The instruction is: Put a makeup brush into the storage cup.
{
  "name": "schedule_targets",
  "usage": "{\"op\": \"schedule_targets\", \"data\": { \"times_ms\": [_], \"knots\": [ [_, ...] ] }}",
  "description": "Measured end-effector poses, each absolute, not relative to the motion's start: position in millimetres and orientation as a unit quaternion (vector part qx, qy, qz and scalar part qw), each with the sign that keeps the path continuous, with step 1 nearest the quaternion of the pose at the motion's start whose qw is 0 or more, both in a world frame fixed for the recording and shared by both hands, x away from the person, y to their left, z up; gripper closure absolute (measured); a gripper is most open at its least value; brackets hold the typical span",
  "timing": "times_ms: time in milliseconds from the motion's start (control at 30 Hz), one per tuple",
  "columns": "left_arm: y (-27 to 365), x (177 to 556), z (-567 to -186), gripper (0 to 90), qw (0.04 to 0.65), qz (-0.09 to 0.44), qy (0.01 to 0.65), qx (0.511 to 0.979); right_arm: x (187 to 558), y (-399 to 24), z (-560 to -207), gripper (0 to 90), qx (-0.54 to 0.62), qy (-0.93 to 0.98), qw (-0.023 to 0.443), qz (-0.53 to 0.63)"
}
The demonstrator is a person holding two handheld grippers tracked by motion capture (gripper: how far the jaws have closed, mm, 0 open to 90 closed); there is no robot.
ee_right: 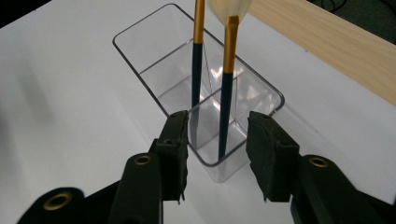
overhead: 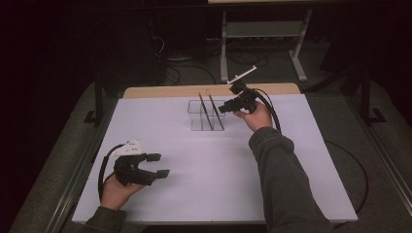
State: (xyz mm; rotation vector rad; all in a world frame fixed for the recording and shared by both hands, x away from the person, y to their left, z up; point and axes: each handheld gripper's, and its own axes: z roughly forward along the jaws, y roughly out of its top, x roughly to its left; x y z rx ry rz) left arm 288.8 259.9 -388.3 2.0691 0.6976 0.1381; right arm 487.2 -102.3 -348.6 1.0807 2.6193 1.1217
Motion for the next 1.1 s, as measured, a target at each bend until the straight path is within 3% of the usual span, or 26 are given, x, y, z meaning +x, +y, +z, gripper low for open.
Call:
{"op": "schedule_targets", "data": {
  "times_ms": [433,1100],
  "knots": [
    [254.6,288.0,-389.8,26.5,0.459,0.053,0.281,0.841,469.5,-122.4,-346.3,46.3,0.365,0.841,0.046,0.396],
    [255.0,286.4,-388.5,26.4,0.460,0.061,0.281,0.840,445.8,-140.9,-346.8,41.7,0.371,0.833,0.053,0.408]
  ]
}}
